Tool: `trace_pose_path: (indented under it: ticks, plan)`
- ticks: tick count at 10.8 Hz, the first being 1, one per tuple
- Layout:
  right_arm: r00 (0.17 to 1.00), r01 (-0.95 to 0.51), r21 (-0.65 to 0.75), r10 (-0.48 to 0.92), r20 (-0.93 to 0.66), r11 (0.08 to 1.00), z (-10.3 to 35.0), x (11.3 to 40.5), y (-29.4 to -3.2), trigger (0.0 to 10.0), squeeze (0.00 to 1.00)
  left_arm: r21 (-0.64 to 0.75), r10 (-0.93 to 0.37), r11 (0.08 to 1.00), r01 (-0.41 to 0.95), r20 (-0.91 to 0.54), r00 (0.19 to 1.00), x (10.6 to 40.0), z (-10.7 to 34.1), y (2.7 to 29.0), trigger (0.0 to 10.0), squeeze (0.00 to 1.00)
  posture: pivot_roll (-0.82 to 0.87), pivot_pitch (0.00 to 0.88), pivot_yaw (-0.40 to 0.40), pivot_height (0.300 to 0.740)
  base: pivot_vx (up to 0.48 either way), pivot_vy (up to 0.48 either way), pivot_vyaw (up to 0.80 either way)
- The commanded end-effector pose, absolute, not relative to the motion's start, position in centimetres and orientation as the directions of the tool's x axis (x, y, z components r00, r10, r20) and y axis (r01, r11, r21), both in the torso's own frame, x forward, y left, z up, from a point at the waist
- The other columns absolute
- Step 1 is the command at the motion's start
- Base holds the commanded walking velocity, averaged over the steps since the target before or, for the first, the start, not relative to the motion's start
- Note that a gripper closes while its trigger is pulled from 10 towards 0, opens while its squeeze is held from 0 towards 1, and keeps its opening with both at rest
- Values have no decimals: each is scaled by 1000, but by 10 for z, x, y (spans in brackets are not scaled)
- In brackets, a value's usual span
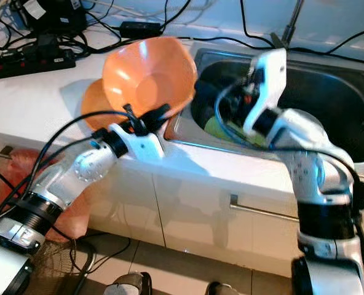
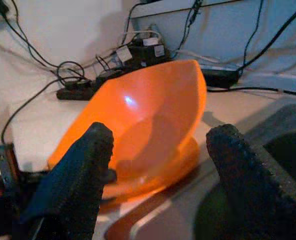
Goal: Kitchen organization
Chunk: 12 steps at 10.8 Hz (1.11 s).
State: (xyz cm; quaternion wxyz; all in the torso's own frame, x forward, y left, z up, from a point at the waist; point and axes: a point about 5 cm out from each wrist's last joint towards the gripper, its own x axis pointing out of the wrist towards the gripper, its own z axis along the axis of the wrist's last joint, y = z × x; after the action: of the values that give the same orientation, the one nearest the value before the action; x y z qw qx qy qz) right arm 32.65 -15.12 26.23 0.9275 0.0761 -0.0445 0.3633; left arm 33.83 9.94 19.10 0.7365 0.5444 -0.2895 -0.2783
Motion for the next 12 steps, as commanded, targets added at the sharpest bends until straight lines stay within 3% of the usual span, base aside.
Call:
trace_pose_path:
  ticks: [1,3,7,8,9,10,11,12]
  plan:
    - [738,-675,177,657,155,716,267,331,-152,10000,0,970,-747,242,37,162,645,338,197,93,0,0,100,69,-22,740,0,0,0]
    - [760,-637,339,638,123,693,270,348,-148,10000,0,972,-782,236,-15,199,590,336,202,85,0,0,100,68,-23,740,0,0,0]
    - [737,-633,397,674,46,665,262,362,-135,10000,0,955,-795,285,-78,281,538,336,215,70,0,0,99,68,-26,740,0,0,0]
    - [738,-624,403,674,24,669,260,365,-134,6471,0,952,-795,291,-90,294,531,337,217,70,0,0,100,69,-28,740,0,0,0]
    - [743,-615,402,669,9,678,260,367,-134,0,0,951,-796,293,-94,297,528,337,218,70,0,0,100,70,-29,740,0,0,0]
    - [747,-608,392,664,-11,690,260,369,-133,0,0,950,-795,295,-100,302,527,337,218,71,0,0,100,70,-29,740,0,0,0]
    - [748,-610,376,664,-19,698,261,370,-132,1451,0,949,-792,297,-104,306,529,337,217,71,0,0,100,70,-29,740,0,0,0]
    - [763,-602,346,646,-16,720,263,373,-133,10000,0,949,-790,299,-104,307,531,338,217,71,0,0,99,68,-35,740,0,0,0]
